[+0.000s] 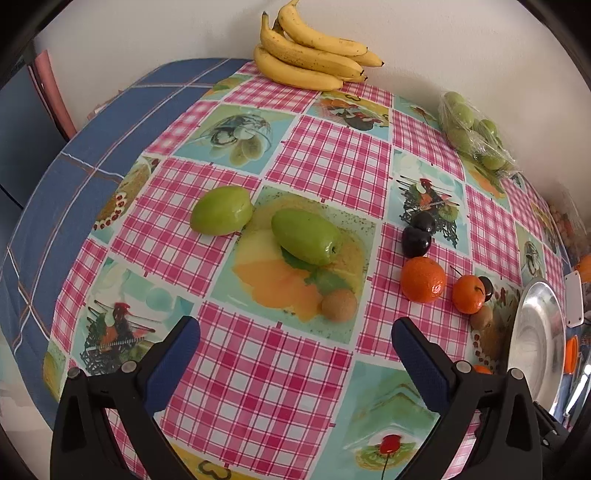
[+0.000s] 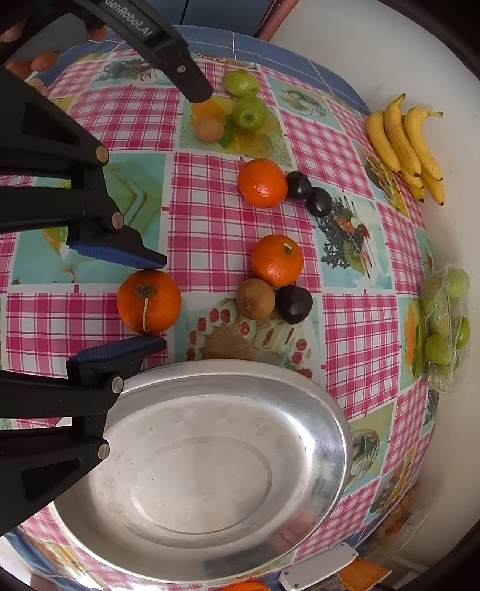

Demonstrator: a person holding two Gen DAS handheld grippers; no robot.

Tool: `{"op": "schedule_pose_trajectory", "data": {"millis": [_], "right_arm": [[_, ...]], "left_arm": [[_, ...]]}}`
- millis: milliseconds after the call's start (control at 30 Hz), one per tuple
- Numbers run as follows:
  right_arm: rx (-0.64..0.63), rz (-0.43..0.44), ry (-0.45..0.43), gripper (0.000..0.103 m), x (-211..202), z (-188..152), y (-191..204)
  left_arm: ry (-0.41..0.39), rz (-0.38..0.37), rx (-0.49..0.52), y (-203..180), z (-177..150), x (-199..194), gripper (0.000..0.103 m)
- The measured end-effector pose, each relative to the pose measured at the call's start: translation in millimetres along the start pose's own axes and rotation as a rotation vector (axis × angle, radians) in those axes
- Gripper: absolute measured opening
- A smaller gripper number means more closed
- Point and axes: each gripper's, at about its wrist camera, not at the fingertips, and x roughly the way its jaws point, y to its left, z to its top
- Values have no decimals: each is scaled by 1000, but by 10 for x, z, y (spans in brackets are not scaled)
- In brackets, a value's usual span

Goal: Organize fruits
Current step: 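Grasp the stemmed tangerine with the right tool while the left tool grasps a brown kiwi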

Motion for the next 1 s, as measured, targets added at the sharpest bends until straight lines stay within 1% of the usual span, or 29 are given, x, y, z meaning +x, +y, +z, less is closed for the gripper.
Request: {"op": "schedule_pose_trajectory", "data": {"millis": [100, 200, 367, 400, 433, 500, 567, 600, 633, 667, 733, 800, 867, 900, 933, 1000], "right_arm": [[-9, -7, -2, 40, 2, 6, 17], [-13, -6, -5, 39, 1, 12, 28], [0, 26, -37, 39, -109, 30, 24], [2, 31, -42, 39, -128, 45, 32], [7, 35, -45, 39, -140, 62, 39], [16, 36, -46, 39, -148, 97, 50], [21, 31, -48, 39, -153, 133, 56], [24, 29, -48, 39, -156, 146, 55], [29, 28, -48, 39, -160, 159, 52], [33, 29, -49, 39, -167, 173, 48], [41, 38, -54, 39, -187, 206, 53], [44, 45, -59, 39, -221, 219, 58], [48, 50, -70, 39, -243, 253, 68], [51, 52, -74, 39, -254, 270, 74], [50, 53, -77, 39, -261, 286, 81], [46, 49, -81, 39, -274, 316, 103]], "left_arm": [[12, -11, -13, -5, 7, 21, 103], [6, -22, -13, -30, 11, 15, 103], [9, -43, -39, -28, 62, 28, 102], [12, -45, -39, -34, 73, 40, 99], [19, -51, -39, -41, 84, 57, 93], [41, -88, -44, -60, 95, 97, 87], [59, -122, -41, -98, 98, 133, 78], [65, -127, -36, -118, 103, 145, 69], [70, -130, -30, -140, 116, 159, 64], [71, -129, -25, -159, 126, 168, 62], [72, -126, -15, -186, 146, 184, 55], [79, -123, -13, -192, 166, 212, 50], [96, -130, -27, -178, 185, 265, 49], [102, -130, -31, -174, 194, 288, 47], [108, -128, -30, -175, 204, 310, 41], [115, -123, -27, -184, 218, 346, 38]]}}
